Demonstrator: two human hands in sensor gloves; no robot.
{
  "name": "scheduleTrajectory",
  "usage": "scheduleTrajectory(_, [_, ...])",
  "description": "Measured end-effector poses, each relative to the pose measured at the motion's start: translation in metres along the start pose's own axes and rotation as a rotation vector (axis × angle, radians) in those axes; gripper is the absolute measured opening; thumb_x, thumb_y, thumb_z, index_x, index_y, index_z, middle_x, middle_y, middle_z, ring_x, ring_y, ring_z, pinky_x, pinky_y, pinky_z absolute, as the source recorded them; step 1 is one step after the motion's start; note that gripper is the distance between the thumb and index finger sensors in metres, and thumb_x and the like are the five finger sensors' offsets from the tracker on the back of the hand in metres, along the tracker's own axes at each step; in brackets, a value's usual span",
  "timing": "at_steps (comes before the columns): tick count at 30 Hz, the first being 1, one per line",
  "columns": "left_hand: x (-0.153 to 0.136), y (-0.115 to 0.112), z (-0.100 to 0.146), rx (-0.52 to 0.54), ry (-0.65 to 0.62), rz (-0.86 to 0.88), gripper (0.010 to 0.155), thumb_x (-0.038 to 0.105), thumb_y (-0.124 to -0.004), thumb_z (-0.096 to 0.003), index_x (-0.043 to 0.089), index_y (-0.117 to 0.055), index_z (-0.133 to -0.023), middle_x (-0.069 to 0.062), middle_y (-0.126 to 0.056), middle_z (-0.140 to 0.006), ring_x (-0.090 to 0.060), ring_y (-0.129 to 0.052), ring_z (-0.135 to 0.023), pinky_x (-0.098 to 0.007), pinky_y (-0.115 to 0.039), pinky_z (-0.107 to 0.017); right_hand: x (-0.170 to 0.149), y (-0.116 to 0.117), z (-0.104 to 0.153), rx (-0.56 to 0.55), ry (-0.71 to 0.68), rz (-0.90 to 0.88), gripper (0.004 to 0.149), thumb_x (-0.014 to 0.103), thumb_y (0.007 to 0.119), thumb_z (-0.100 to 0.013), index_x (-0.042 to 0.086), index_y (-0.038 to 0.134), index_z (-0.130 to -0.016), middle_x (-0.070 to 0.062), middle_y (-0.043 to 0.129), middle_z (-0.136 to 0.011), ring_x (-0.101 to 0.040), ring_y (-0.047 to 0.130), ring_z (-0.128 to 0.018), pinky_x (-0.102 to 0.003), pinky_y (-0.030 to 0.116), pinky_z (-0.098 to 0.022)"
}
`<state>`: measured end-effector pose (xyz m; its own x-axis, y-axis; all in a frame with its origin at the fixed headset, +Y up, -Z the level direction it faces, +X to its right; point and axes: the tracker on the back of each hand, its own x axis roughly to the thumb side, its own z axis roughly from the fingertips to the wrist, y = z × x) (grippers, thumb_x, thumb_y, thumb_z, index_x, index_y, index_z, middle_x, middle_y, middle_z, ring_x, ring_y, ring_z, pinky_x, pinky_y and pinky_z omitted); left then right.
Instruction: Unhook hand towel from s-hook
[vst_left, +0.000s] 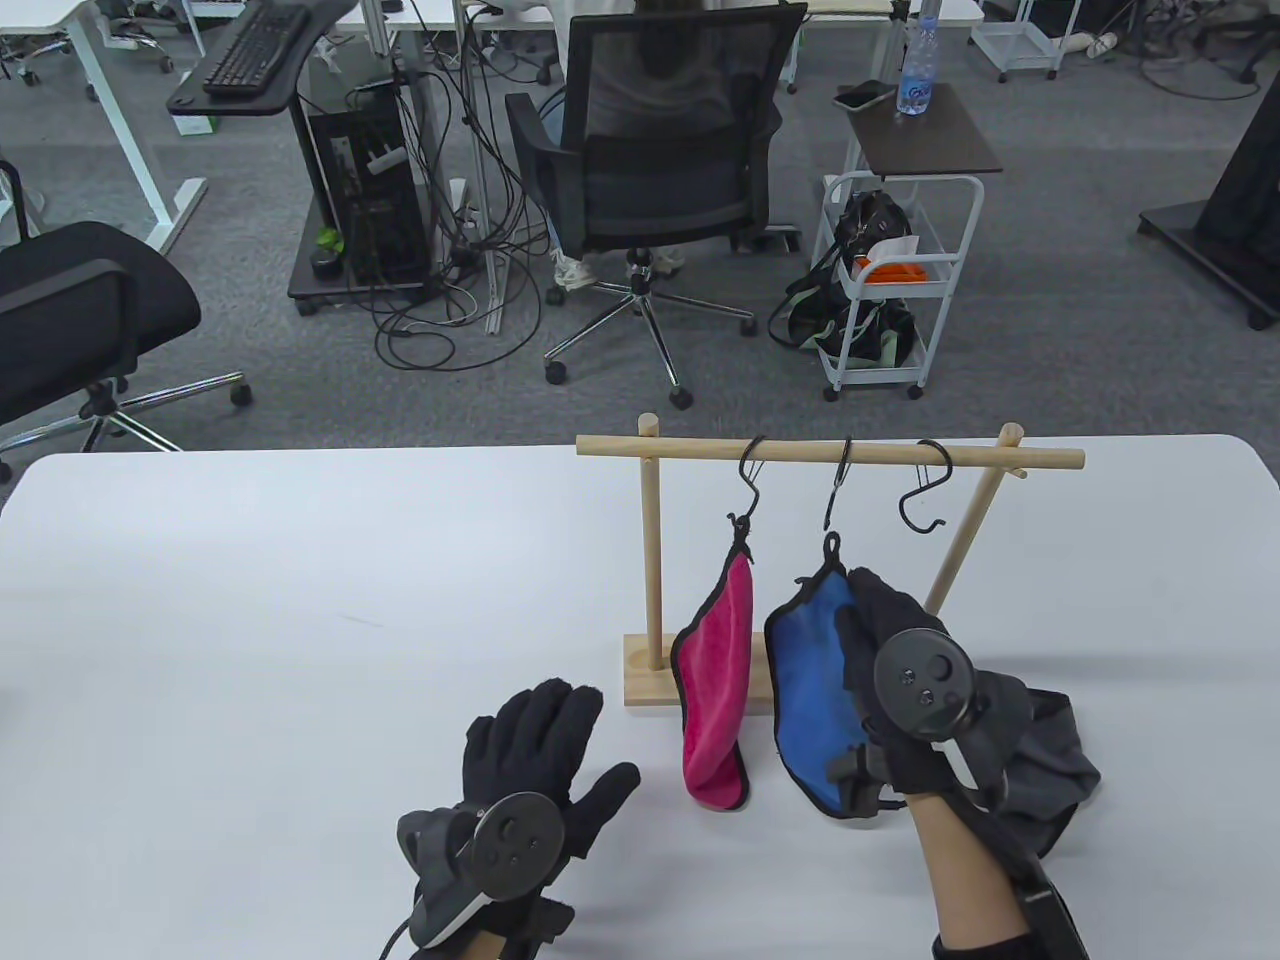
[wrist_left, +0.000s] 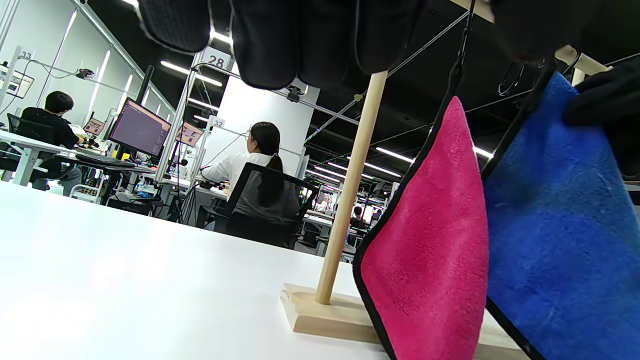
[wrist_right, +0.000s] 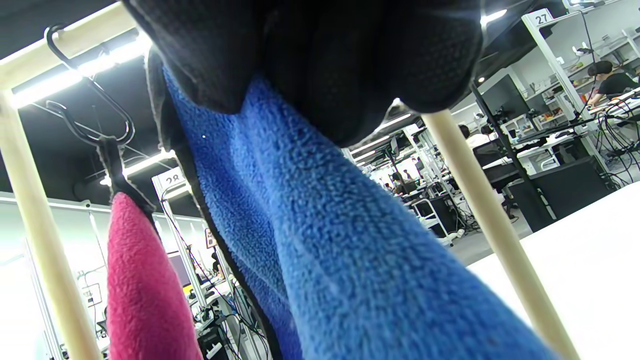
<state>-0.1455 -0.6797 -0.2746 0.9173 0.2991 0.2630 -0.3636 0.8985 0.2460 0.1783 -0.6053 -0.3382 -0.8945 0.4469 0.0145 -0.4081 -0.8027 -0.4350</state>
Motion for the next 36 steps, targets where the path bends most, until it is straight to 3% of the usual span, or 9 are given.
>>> scheduleTrajectory(13, [0.003, -0.002, 0.001, -0.015, -0.01, -0.005, 0.076, 0.072, -0.064, -0.0531, 0.029, -0.056, -0.115, -0.011, -0.062, -0.122, -0.043, -0.067, -0.11, -0.069, -0.053, -0.078, -0.032, 0.03, 0.033, 0.128, 0.008, 0.131, 0.039, 0.031, 0.079, -0.063, 0.019, 0.075, -0.1, -0.011, 0.093, -0.082, -0.028, 0.097, -0.064, -0.045, 0.079, -0.056])
scheduleTrajectory(36, [0.003, -0.004, 0.0, -0.03, -0.009, -0.012, 0.075, 0.071, -0.064, -0.0532, 0.029, -0.056, -0.115, -0.011, -0.062, -0.122, -0.043, -0.068, -0.11, -0.069, -0.053, -0.078, -0.053, 0.081, 0.058, 0.429, -0.037, 0.28, 0.038, 0.028, 0.08, -0.062, 0.022, 0.076, -0.1, -0.012, 0.09, -0.089, -0.032, 0.094, -0.072, -0.049, 0.075, -0.062])
